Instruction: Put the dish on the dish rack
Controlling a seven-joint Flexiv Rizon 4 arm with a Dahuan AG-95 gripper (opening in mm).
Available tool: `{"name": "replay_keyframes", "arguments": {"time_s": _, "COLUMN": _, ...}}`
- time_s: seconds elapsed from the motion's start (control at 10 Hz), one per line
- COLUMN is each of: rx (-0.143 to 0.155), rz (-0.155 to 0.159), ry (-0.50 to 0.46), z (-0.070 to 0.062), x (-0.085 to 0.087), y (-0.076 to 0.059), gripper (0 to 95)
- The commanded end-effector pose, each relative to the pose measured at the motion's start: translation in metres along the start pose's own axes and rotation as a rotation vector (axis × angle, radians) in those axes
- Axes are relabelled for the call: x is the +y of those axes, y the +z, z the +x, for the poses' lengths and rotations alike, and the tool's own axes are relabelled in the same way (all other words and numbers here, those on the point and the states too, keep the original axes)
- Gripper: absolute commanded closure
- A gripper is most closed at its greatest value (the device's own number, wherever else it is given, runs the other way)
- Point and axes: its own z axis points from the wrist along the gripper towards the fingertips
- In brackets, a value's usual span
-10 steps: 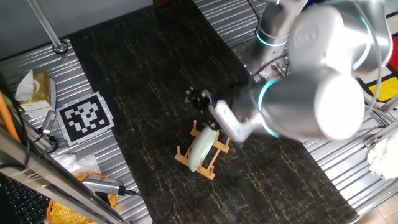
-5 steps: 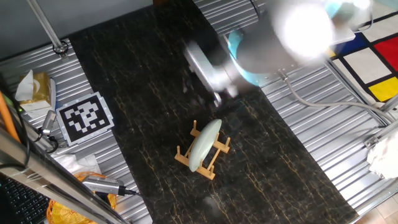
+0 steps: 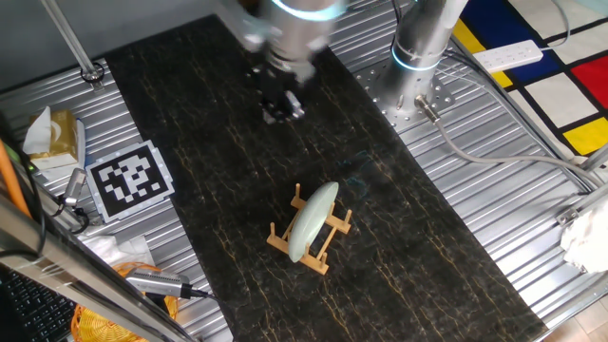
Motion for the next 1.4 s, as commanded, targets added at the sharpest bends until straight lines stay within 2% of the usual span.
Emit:
{"name": "replay_keyframes", "arguments": {"time_s": 0.1, "rx": 0.021, "rz": -0.133, "ry": 0.007, "z": 0.001, "x": -0.016, "y": 0.017, "gripper": 95.0}}
{"name": "replay_keyframes", "arguments": {"time_s": 0.3, "rx": 0.016, "rz": -0.137, "ry": -0.034, "z": 0.000, "x": -0.017, "y": 0.024, "gripper": 95.0}}
{"name": "replay_keyframes", "arguments": {"time_s": 0.4, "rx": 0.025, "rz": -0.121, "ry": -0.034, "z": 0.000, "x": -0.016, "y": 0.025, "gripper": 95.0}}
{"name": "replay_keyframes", "arguments": {"time_s": 0.5, "rx": 0.035, "rz": -0.096, "ry": -0.029, "z": 0.000, "x": -0.016, "y": 0.025, "gripper": 95.0}}
{"name": "replay_keyframes", "arguments": {"time_s": 0.6, "rx": 0.059, "rz": -0.018, "ry": -0.039, "z": -0.002, "x": -0.014, "y": 0.028, "gripper": 95.0}}
{"name": "replay_keyframes", "arguments": {"time_s": 0.7, "rx": 0.066, "rz": 0.007, "ry": -0.042, "z": -0.003, "x": -0.013, "y": 0.031, "gripper": 95.0}}
{"name": "replay_keyframes", "arguments": {"time_s": 0.9, "rx": 0.057, "rz": 0.012, "ry": -0.049, "z": 0.000, "x": -0.013, "y": 0.032, "gripper": 95.0}}
{"name": "replay_keyframes", "arguments": {"time_s": 1.2, "rx": 0.063, "rz": 0.027, "ry": -0.070, "z": 0.006, "x": -0.011, "y": 0.035, "gripper": 95.0}}
{"name": "replay_keyframes", "arguments": {"time_s": 1.4, "rx": 0.048, "rz": 0.030, "ry": -0.056, "z": 0.018, "x": -0.008, "y": 0.038, "gripper": 95.0}}
